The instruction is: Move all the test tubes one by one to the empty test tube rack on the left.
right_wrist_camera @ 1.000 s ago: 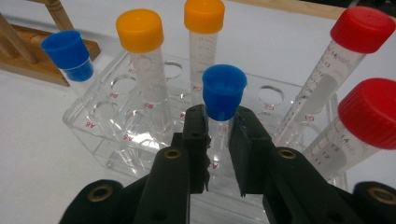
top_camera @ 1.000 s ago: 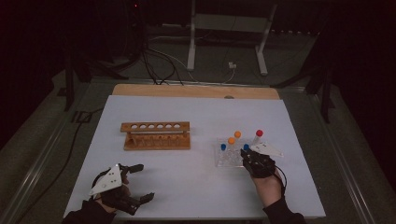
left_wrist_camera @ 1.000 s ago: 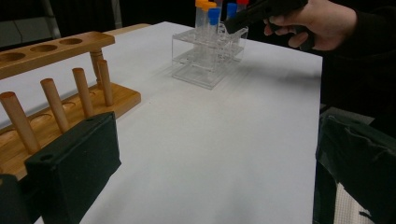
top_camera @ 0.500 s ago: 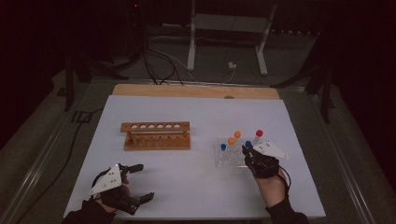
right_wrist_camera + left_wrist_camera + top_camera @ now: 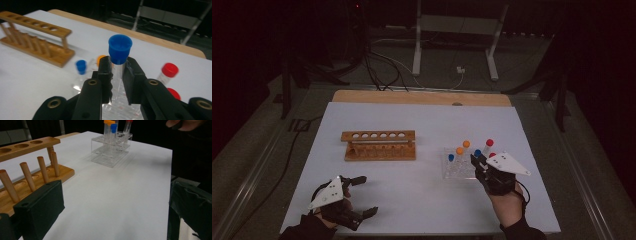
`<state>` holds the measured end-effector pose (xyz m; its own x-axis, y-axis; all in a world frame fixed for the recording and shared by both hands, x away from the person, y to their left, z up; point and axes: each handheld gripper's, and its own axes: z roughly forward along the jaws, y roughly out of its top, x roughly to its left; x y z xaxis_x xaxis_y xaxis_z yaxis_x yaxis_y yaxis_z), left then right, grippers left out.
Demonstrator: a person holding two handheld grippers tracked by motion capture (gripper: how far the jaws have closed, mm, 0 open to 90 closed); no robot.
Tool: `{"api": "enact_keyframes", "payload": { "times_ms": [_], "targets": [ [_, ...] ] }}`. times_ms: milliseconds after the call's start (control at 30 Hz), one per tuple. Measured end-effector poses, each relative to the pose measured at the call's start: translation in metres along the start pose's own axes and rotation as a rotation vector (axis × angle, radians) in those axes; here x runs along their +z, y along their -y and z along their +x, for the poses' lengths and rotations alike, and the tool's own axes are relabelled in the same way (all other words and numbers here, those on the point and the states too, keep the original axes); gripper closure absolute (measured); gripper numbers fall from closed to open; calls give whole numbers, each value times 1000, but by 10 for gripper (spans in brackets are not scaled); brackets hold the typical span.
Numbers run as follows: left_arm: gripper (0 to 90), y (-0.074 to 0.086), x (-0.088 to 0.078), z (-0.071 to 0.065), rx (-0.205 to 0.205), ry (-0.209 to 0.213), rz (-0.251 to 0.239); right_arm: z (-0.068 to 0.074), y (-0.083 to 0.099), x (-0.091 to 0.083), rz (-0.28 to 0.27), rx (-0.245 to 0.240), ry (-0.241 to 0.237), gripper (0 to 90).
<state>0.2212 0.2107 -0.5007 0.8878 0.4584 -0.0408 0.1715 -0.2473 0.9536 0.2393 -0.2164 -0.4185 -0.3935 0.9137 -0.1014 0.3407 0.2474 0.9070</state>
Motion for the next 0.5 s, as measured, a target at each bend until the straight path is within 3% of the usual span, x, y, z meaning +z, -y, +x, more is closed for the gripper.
{"api": "enact_keyframes", "payload": {
  "times_ms": [233,400,500],
  "targets": [
    [5,-2,3,0,-7,12,13,16,-4,-7,-3,-24,-95,766],
    [5,-6,4,-1,-35,9,36,26,-1,-2,17,-37,-160,766],
    [5,-12,6,-2,-41,29,52,33,1,2,36,-53,-198,766]
  ]
}}
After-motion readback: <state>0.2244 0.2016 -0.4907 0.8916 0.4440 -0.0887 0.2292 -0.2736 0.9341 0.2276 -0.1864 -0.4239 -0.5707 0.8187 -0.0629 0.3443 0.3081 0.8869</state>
